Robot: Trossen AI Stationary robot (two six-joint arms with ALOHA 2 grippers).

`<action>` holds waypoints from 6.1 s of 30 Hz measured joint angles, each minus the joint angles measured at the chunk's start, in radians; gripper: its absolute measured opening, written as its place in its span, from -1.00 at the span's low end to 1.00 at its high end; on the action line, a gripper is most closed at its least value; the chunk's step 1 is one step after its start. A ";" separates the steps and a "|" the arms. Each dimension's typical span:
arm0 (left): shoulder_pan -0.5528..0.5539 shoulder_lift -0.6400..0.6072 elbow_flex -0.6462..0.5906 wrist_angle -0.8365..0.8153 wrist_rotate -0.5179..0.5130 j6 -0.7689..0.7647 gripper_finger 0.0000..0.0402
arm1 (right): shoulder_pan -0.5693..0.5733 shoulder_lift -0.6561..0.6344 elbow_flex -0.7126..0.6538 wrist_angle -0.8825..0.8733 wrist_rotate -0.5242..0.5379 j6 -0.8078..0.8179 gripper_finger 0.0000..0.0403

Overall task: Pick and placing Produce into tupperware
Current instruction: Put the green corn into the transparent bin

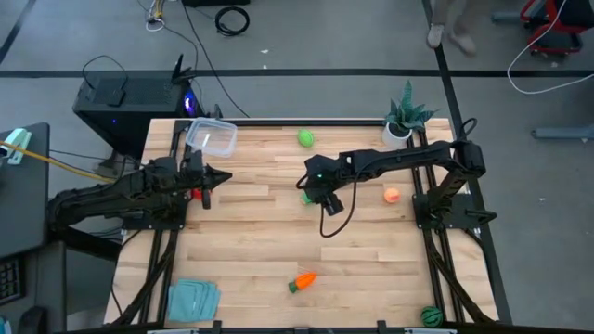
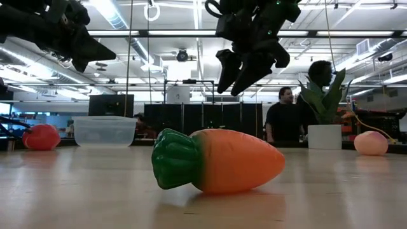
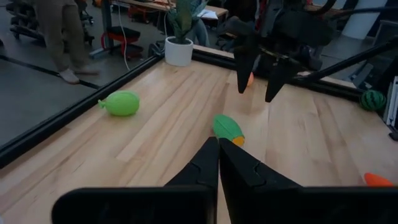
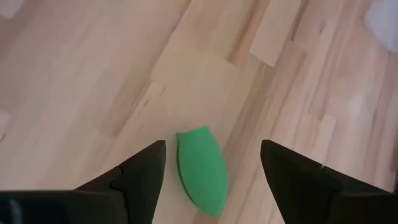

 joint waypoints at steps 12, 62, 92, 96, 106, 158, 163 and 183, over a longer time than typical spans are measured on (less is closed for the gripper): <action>0.000 0.125 0.000 0.006 0.001 -0.036 -0.90 | -0.029 0.010 -0.021 -0.008 -0.027 -0.096 0.34; -0.112 0.571 0.313 -0.097 0.001 0.334 -0.85 | -0.057 0.008 -0.022 -0.009 -0.029 -0.029 0.34; -0.112 0.571 0.313 -0.097 0.001 0.334 -0.85 | -0.189 0.008 -0.172 0.167 -0.213 -0.056 0.93; -0.112 0.571 0.313 -0.097 0.001 0.334 -0.88 | -0.211 0.008 -0.208 0.190 -0.255 -0.070 0.94; -0.112 0.571 0.313 -0.097 0.001 0.334 -0.83 | -0.248 0.009 -0.319 0.354 -0.299 -0.100 0.98; -0.112 0.571 0.312 -0.090 0.001 0.334 -0.86 | -0.266 0.156 -0.386 0.605 -0.396 -0.093 0.98; -0.111 0.571 0.312 -0.090 0.001 0.334 -0.88 | -0.259 0.156 -0.386 0.634 -0.333 -0.092 0.95; -0.112 0.571 0.312 -0.090 0.001 0.334 -0.88 | -0.231 0.157 -0.386 0.643 -0.333 -0.093 -0.03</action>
